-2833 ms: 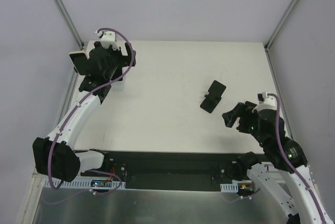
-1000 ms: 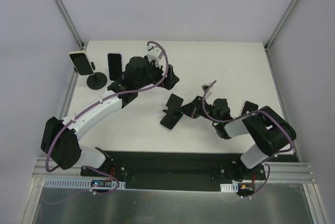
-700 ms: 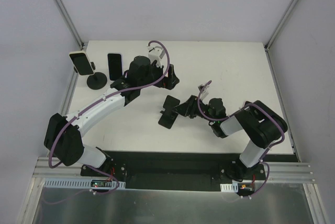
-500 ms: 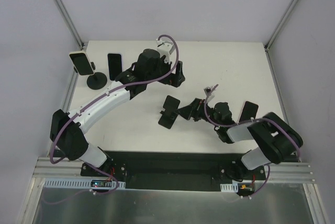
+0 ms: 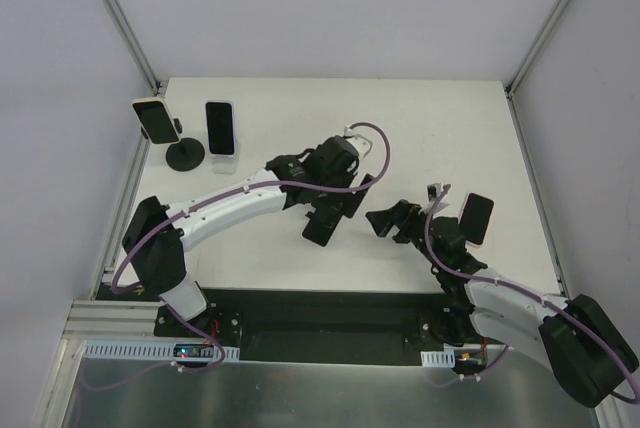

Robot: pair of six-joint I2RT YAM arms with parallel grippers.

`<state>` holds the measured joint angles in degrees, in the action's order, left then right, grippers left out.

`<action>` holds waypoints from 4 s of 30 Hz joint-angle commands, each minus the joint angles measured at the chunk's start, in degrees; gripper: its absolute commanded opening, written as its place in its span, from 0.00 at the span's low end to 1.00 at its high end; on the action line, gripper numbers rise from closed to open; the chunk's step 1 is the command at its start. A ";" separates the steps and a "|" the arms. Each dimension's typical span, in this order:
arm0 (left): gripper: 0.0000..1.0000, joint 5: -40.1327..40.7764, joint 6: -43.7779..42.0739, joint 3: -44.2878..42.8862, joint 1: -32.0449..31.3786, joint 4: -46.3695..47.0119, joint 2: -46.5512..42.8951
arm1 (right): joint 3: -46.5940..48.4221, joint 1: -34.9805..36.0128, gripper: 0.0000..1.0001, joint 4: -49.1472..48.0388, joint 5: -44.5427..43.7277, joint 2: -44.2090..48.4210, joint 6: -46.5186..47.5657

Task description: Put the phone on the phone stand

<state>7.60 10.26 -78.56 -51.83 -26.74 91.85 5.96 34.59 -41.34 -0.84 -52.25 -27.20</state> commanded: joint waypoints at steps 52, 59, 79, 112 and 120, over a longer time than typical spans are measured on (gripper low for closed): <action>0.56 9.29 5.21 -4.58 -0.11 -5.34 10.19 | -1.65 -5.15 0.96 2.06 0.31 2.15 3.30; 0.00 10.14 4.68 -4.58 2.96 -4.20 9.05 | -1.83 -5.32 0.96 1.88 0.31 2.59 3.29; 0.00 16.57 0.03 -29.53 27.75 0.37 23.19 | -5.34 -5.85 0.96 -2.34 3.92 6.11 4.61; 0.60 7.96 1.16 -25.23 32.85 -4.19 24.43 | -5.52 -6.64 0.96 -3.39 4.80 5.49 4.26; 0.99 5.95 4.85 -27.16 32.50 -9.11 10.12 | -4.99 -6.64 0.96 -3.31 4.80 4.35 4.09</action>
<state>15.11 12.53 -103.61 -19.07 -33.04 115.22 2.92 28.25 -41.01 3.86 -47.64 -23.31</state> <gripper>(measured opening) 0.988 0.962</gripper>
